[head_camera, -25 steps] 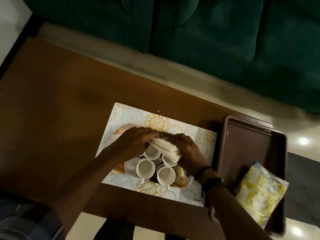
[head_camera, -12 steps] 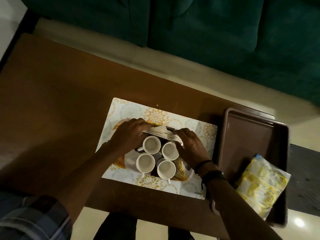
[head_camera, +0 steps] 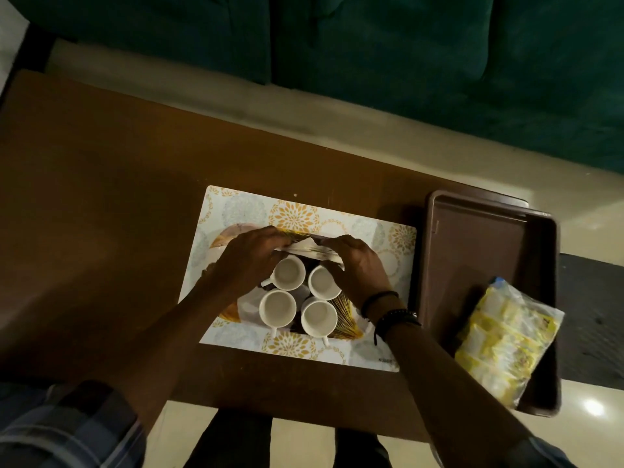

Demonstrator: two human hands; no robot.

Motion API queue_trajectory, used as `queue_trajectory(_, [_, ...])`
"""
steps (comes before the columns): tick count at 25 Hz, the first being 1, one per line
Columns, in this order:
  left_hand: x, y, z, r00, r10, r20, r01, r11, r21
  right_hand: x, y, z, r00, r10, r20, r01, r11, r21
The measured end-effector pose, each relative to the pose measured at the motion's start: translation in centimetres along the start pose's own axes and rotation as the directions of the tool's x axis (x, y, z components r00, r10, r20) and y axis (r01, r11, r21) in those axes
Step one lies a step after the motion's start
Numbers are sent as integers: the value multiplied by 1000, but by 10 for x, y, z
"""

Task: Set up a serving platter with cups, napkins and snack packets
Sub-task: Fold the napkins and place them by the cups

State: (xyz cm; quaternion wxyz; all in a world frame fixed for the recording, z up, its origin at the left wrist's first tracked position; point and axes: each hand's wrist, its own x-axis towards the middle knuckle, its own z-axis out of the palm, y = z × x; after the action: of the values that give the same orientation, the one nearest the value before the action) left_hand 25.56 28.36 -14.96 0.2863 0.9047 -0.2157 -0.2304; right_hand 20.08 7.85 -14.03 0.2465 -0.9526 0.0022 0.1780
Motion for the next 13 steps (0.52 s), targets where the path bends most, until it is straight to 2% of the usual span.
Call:
queue_trajectory(6, [-1, 4, 0, 1000, 8, -14, -9, 996, -92, -6, 5, 1, 998, 19, -66, -16, 999, 41])
queue_trajectory(10, [-12, 5, 4, 996, -27, -83, 18, 995, -103, -16, 8, 3, 997, 16, -78, -10, 997, 75])
queue_trajectory(13, [-23, 27, 5, 992, -26, -124, 14, 995, -94, -33, 8, -5, 984, 123, -131, -102, 982, 161])
